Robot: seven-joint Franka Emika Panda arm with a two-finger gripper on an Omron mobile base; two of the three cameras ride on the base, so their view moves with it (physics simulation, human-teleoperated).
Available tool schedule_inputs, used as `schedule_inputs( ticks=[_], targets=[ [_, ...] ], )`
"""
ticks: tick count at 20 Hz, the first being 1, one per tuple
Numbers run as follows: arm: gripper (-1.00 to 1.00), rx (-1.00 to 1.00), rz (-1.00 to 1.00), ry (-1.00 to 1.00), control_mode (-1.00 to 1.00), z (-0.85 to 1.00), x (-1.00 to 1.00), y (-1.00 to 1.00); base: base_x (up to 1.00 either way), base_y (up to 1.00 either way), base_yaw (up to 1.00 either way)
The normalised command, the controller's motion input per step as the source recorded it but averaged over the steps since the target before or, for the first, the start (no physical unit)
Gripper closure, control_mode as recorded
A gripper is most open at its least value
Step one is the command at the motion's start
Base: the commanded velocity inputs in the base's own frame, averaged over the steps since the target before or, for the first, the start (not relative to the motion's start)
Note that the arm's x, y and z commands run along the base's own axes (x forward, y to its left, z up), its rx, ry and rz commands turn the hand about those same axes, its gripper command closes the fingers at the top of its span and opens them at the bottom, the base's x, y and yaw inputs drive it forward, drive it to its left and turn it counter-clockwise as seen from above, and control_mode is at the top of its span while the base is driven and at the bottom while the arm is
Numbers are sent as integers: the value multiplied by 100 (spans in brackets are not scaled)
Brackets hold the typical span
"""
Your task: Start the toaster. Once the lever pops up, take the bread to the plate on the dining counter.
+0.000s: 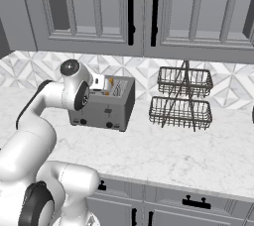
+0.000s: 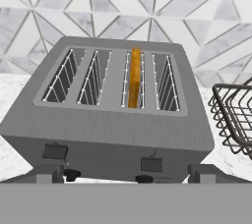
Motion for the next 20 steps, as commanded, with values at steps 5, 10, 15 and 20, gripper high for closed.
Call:
schedule_inputs(
  ticks=[5, 10, 15, 20],
  targets=[
    [-100, 0, 0, 0, -100, 0, 0, 0, 0, 0, 0],
    [-100, 0, 0, 0, -100, 0, 0, 0, 0, 0, 0],
    [-100, 0, 0, 0, -100, 0, 0, 0, 0, 0, 0],
    [-100, 0, 0, 0, -100, 0, 0, 0, 0, 0, 0]
  ],
)
